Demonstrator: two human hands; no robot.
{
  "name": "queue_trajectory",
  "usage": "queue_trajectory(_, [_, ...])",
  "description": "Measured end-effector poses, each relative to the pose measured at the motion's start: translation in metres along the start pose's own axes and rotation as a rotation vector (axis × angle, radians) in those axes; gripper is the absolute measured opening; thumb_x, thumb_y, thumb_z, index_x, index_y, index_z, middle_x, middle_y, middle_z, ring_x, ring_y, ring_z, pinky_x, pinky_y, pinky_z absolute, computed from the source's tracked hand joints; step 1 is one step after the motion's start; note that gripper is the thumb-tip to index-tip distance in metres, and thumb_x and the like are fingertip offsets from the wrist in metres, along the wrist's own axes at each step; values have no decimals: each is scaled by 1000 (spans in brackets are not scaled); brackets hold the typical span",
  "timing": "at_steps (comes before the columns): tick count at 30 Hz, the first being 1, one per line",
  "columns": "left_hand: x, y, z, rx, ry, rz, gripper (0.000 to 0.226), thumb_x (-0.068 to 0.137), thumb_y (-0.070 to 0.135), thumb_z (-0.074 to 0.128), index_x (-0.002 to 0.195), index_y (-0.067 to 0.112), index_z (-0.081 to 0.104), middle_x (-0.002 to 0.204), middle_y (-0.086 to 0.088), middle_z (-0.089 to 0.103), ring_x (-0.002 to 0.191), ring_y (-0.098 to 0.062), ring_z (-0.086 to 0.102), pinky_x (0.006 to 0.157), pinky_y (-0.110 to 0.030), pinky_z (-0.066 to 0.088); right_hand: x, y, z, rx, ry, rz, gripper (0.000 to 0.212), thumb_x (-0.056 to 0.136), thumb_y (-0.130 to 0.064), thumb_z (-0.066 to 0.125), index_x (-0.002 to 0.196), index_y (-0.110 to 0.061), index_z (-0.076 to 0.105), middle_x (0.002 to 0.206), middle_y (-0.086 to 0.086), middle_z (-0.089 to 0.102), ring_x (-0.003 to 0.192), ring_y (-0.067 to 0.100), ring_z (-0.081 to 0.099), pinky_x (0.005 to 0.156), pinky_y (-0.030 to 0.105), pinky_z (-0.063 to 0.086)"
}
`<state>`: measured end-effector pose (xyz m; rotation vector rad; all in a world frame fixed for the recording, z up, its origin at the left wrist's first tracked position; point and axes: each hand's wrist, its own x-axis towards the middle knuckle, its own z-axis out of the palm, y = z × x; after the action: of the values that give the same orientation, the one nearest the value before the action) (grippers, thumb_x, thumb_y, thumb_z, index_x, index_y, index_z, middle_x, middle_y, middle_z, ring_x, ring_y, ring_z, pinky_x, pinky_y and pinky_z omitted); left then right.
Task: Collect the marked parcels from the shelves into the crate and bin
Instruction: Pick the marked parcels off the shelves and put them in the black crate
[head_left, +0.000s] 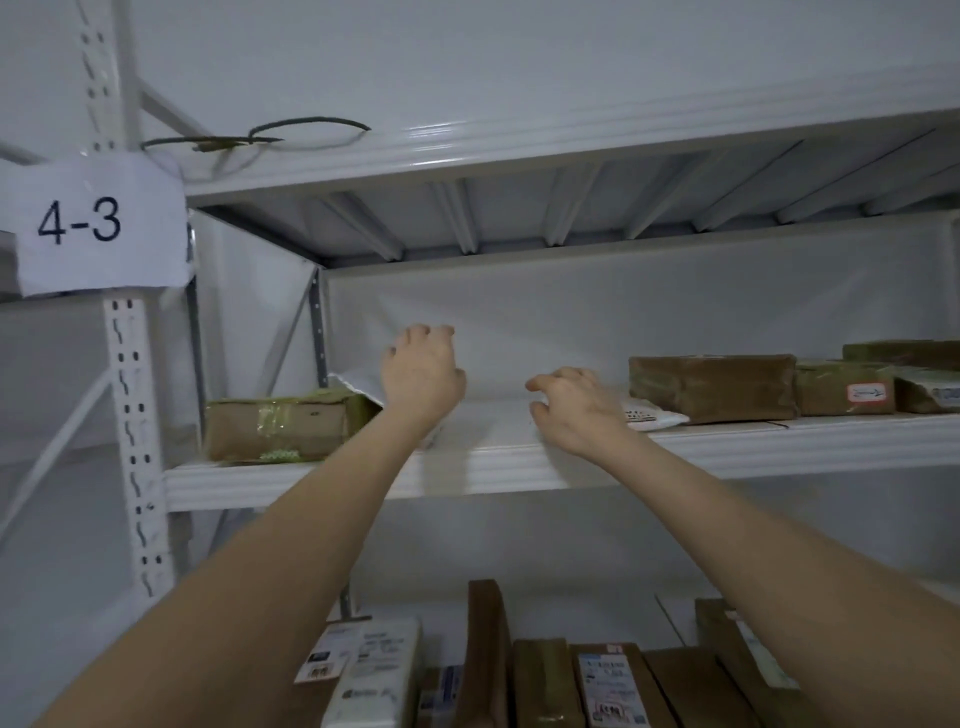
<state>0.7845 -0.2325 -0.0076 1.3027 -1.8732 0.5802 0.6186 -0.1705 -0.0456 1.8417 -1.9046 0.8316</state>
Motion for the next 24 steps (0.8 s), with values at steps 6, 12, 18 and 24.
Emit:
queue_trajectory(6, [3,-82,-32,121,-256,-338,62,89,48,55,132,7,39,126,-14,54,114,-32,53,87,-38,45,15,-52,22,205,-113,-45,45,97,-29,44,141,-21,45,141,12,49,130,32,43,105,38,39])
queue_trajectory(12, [-2,-61,-26,-481,41,-232,49,85,15,68,131,15,52,110,-9,66,102,-23,62,87,-34,50,14,-64,23,443,-128,18,45,102,-35,39,140,-13,45,142,12,50,127,27,48,104,32,35])
queue_trajectory(18, [-24,3,-25,-918,-124,63,12,81,14,75,92,11,72,89,-3,72,85,-13,67,85,-26,54,14,-37,-19,1375,-149,523,57,87,-67,47,104,-13,56,98,9,69,91,22,64,79,34,48])
queue_trajectory(24, [-47,19,-10,-1106,-278,33,7,83,6,71,89,6,73,84,-6,71,79,-10,63,82,-22,50,1,-8,-7,1168,-21,531,24,76,12,55,86,-6,68,88,17,65,70,24,60,61,28,49])
